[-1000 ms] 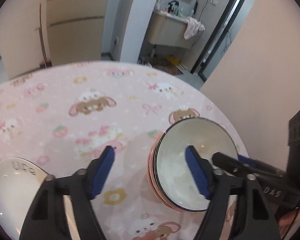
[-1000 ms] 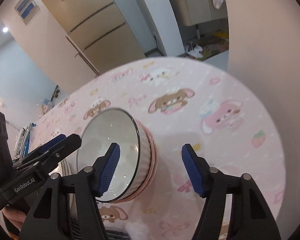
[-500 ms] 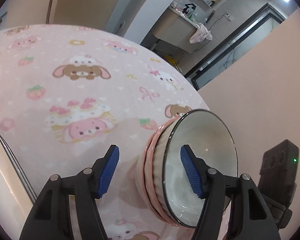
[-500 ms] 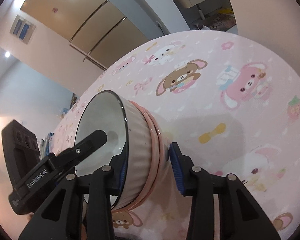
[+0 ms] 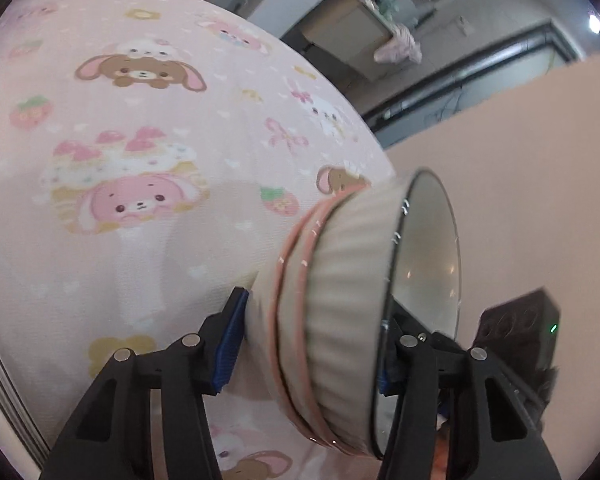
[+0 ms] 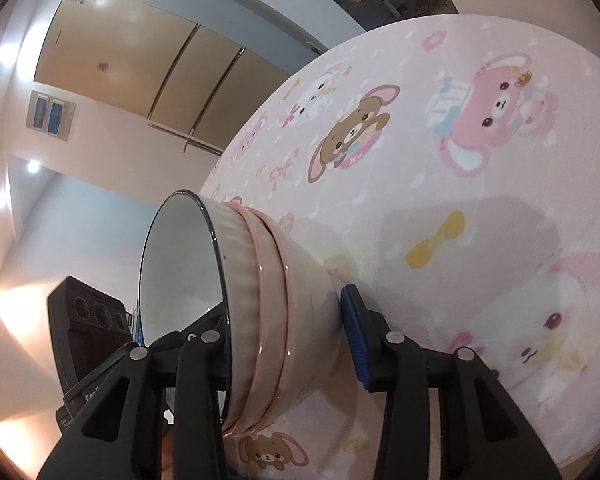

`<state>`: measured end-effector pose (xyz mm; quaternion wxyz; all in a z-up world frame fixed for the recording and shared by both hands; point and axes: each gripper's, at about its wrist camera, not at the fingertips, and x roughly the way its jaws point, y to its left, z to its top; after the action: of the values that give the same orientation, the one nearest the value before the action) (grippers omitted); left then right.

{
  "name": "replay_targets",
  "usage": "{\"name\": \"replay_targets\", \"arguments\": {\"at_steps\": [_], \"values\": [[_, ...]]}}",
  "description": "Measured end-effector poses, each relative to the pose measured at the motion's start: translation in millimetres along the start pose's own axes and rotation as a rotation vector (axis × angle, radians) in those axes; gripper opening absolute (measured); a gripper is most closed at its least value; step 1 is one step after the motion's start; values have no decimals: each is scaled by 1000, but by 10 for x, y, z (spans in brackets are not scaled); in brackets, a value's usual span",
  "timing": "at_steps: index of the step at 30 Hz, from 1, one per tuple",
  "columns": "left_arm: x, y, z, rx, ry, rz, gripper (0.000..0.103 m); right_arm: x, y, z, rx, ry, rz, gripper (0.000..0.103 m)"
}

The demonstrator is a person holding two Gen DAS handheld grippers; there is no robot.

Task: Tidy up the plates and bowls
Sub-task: 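Carry the tilted bowl stack with the right gripper over the 'Life' plate stack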

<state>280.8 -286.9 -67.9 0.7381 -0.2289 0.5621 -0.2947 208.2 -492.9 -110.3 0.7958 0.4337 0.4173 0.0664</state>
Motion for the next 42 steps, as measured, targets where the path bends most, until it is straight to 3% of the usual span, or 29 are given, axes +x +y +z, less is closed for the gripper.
{"name": "replay_targets", "arguments": {"at_steps": [13,19,26,35,42], "values": [[-72,-149,-94,56,-53,78,51,-39,36,-56,28,-21,-27,37],[-264,-251,-80,67,-79,62,51,-145,215,-23,5,-28,-43,37],[-706,-401,6,75,-129,54,50,-297,673,8,-49,-37,-57,37],[-1564,-428,74,70,-243,82,50,-331,1429,-36,-135,-17,16,37],[-2141,-324,0,49,-300,150,50,-196,1933,-228,-195,34,47,37]]}}
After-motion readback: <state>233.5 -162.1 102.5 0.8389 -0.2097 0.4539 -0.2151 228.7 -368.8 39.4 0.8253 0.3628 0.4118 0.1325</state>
